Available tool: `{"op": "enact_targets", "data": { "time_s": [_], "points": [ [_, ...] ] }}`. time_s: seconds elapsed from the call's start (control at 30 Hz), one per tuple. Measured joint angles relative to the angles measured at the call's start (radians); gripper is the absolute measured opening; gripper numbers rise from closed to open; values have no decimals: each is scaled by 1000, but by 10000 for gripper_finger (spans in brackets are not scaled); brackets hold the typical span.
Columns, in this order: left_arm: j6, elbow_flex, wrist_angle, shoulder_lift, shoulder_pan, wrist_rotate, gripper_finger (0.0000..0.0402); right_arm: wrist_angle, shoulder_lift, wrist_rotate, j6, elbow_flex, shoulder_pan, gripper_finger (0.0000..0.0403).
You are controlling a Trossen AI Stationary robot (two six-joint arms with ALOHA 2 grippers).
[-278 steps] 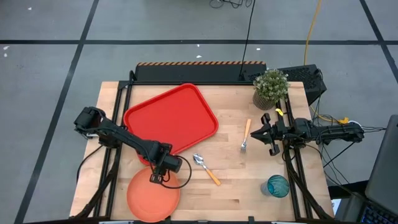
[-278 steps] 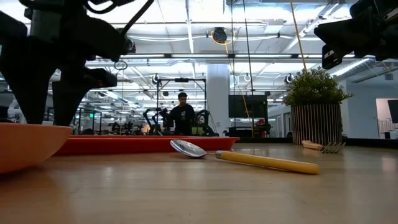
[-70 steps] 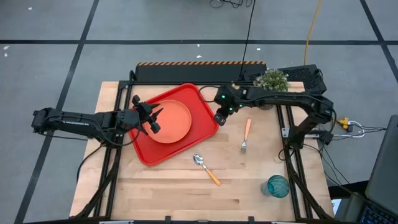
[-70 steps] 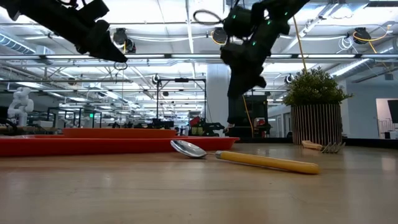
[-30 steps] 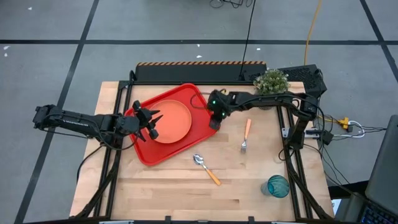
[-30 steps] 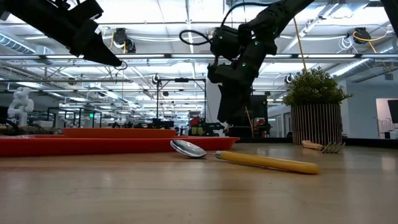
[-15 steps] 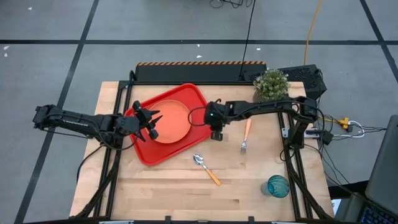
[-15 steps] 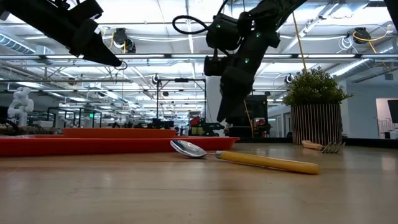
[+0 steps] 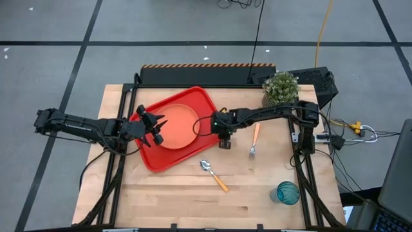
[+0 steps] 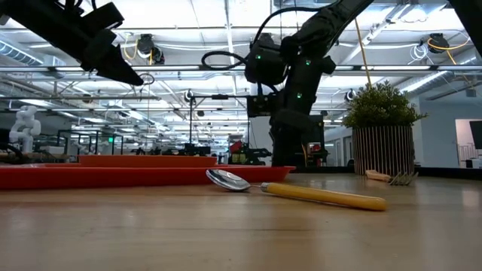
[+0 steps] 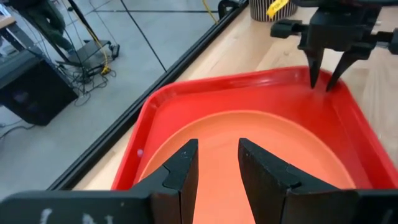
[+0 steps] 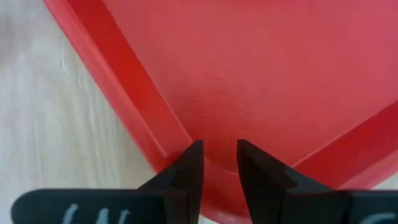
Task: Pick and place plate/cup/fork/spoon on tray
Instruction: Move the orange serving tray to the center of the table
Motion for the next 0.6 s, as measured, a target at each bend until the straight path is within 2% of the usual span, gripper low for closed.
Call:
{"op": "enact_targets", "data": {
  "time_s": [0.3, 0.6],
  "points": [
    [-21, 0, -9, 0, 0, 0, 117, -191, -8, -3, 29, 0, 19, 91],
    [-93, 0, -52, 0, -27, 17, 117, -210, -8, 0, 64, 0, 39, 91]
  ]
}}
